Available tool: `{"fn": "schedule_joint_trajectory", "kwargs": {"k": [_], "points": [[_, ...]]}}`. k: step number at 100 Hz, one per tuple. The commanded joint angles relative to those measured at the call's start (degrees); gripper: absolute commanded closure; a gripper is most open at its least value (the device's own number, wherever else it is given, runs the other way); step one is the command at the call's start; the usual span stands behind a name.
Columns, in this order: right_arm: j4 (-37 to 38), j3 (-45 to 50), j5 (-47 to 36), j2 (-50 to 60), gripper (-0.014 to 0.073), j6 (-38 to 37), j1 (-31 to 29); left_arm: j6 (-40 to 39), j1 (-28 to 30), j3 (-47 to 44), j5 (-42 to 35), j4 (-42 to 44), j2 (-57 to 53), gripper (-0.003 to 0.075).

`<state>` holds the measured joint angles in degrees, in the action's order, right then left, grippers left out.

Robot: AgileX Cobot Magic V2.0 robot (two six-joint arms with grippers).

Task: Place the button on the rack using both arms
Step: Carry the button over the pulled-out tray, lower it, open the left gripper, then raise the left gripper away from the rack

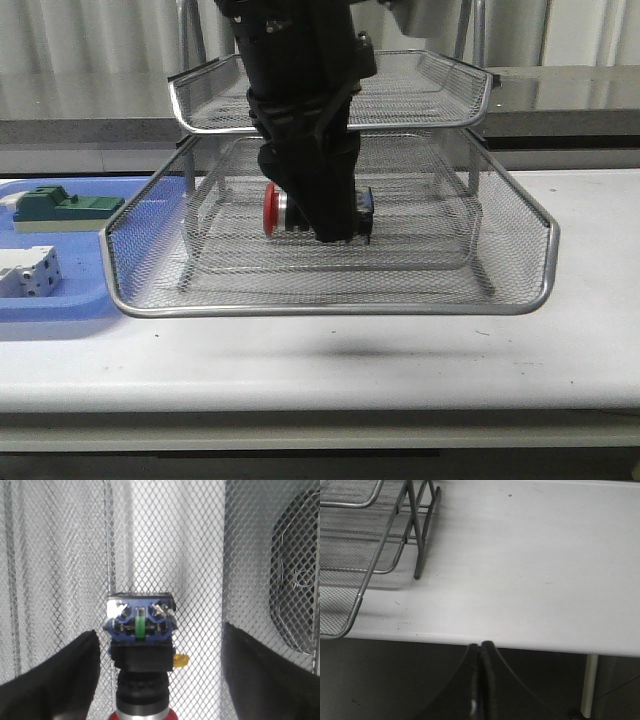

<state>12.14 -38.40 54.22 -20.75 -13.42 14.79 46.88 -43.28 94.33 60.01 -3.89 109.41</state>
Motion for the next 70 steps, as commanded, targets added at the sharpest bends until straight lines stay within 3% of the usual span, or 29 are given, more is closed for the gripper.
{"fn": "schedule_joint_trajectory", "kwargs": {"k": [1,26,48,70], "points": [[1.31,-1.72,-3.84,-0.24,0.0662,-0.1,-0.1,-2.14,-0.41,1.59,0.15,-0.4,-3.66,0.0222],[1.31,-1.72,-3.84,-0.24,0.0662,-0.1,-0.1,-8.97,-0.41,6.97,11.58,-0.06,-5.36,0.0226],[1.31,-1.72,-3.84,-0.24,0.0662,-0.1,-0.1,-13.44,0.89,7.23,12.4,2.05,-11.16,0.0226],[1.31,-1.72,-3.84,-0.24,0.0662,-0.1,-0.1,-16.54,7.32,5.52,12.53,3.08,-18.86,0.0227]]}}
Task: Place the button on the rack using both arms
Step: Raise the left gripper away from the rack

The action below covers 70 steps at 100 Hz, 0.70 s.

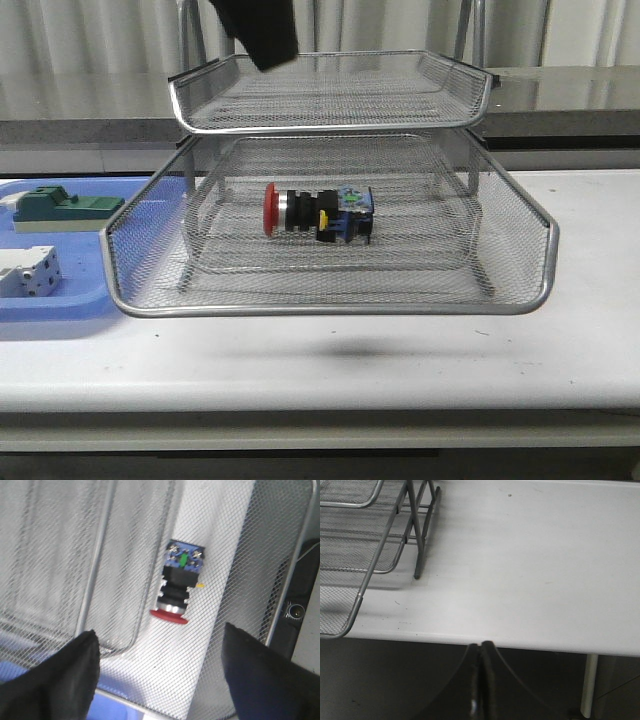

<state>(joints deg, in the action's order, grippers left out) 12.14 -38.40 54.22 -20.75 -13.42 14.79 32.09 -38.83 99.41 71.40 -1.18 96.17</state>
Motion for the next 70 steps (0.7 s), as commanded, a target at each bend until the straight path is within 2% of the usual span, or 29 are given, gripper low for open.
{"fn": "schedule_joint_trajectory", "kwargs": {"k": [1,27,49,70], "points": [[1.31,-1.72,-3.84,-0.24,0.0662,-0.1,-0.1,-1.88,3.18,0.33,1.15,0.37,-5.89,0.0227],[1.31,-1.72,-3.84,-0.24,0.0662,-0.1,-0.1,-3.64,17.98,-7.15,-3.34,-1.56,-17.52,0.0227],[1.31,-1.72,-3.84,-0.24,0.0662,-0.1,-0.1,-3.64,31.78,-18.83,-12.83,-7.3,-29.25,0.0227],[1.31,-1.72,-3.84,-0.24,0.0662,-0.1,-0.1,-3.64,39.81,-33.57,-24.75,-12.16,-42.22,0.0227]]}}
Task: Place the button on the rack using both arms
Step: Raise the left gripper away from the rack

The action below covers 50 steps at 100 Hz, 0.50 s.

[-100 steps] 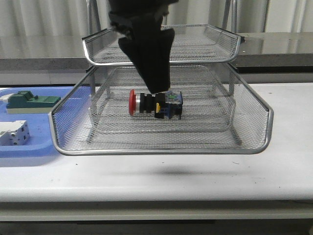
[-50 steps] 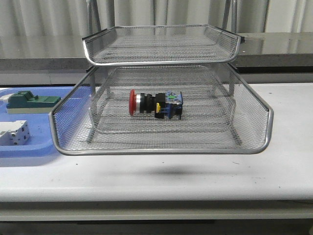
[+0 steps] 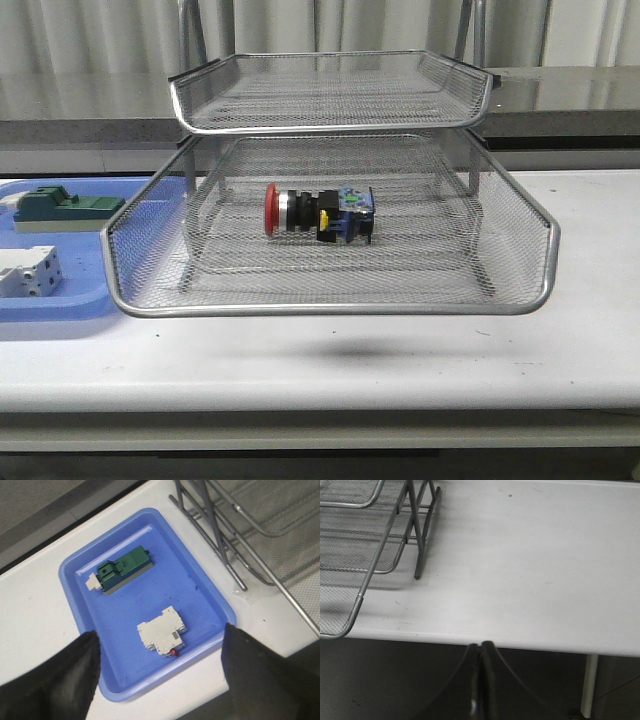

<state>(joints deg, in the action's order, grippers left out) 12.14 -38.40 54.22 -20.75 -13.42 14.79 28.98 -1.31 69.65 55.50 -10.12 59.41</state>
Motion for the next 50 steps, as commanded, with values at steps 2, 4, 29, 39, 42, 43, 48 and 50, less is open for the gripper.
{"fn": "schedule_joint_trajectory", "kwargs": {"k": [2,4,29,39,42,43,48,50], "points": [[1.31,-1.72,-3.84,-0.24,0.0662,-0.1,-0.1,-0.53,2.58,-5.4,-9.73,-3.45,-6.81,0.0226],[1.31,-1.72,-3.84,-0.24,0.0662,-0.1,-0.1,-0.53,2.93,-6.98,-11.16,-3.75,-8.13,0.0227],[1.31,-1.72,-3.84,-0.24,0.0662,-0.1,-0.1,-0.53,3.65,-24.56,-27.23,-12.87,-23.28,0.0227],[1.31,-1.72,-3.84,-0.24,0.0662,-0.1,-0.1,-0.53,3.65,-30.46,-30.07,-16.89,-28.12,0.0227],[1.31,-1.72,-3.84,-0.24,0.0662,-0.1,-0.1,-0.53,3.65,-31.83,-30.62,-18.3,-29.22,0.0227],[1.31,-1.72,-3.84,-0.24,0.0662,-0.1,-0.1,-0.53,3.65,-32.16,-30.76,-18.54,-29.48,0.0226],[1.31,-1.72,-3.84,-0.24,0.0662,-0.1,-0.1,-0.53,3.65,-34.81,-31.54,-20.01,-31.58,0.0226],[1.31,-1.72,-3.84,-0.24,0.0662,-0.1,-0.1,-0.53,3.65,-35.44,-31.92,-20.48,-32.08,0.0226]]}}
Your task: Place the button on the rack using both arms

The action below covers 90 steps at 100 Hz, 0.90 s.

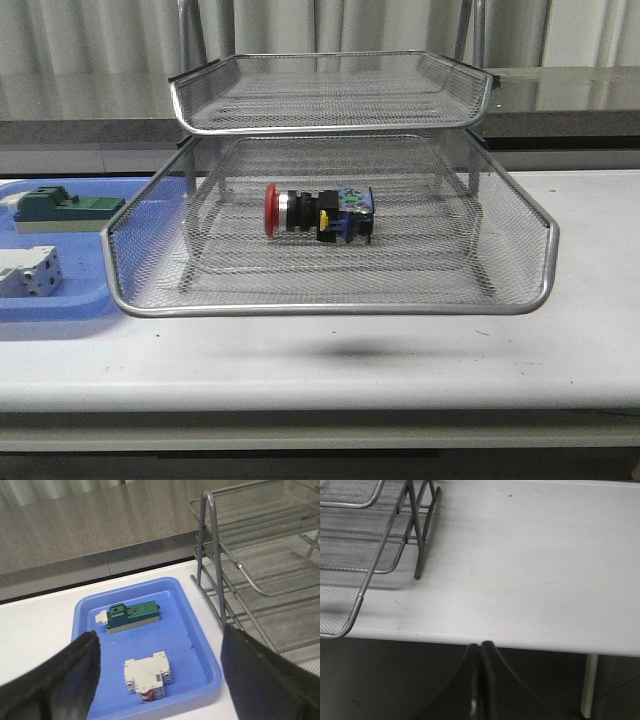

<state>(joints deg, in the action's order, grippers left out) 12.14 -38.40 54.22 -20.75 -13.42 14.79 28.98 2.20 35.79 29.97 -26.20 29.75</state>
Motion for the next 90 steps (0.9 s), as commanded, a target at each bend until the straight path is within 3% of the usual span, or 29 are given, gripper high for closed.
{"fn": "schedule_joint_trajectory", "kwargs": {"k": [1,33,81,90], "points": [[1.31,-1.72,-3.84,-0.24,0.0662,-0.1,-0.1,-0.53,0.14,-2.19,-6.53,-4.6,-2.92,0.0226],[1.31,-1.72,-3.84,-0.24,0.0662,-0.1,-0.1,-0.53,0.14,-13.26,-16.34,-11.32,-11.52,0.0226],[1.31,-1.72,-3.84,-0.24,0.0662,-0.1,-0.1,-0.53,0.14,-15.09,-16.35,-11.32,-11.65,0.0231],[1.31,-1.72,-3.84,-0.24,0.0662,-0.1,-0.1,-0.53,0.14,-15.09,-16.35,-11.32,-11.65,0.028]]}}
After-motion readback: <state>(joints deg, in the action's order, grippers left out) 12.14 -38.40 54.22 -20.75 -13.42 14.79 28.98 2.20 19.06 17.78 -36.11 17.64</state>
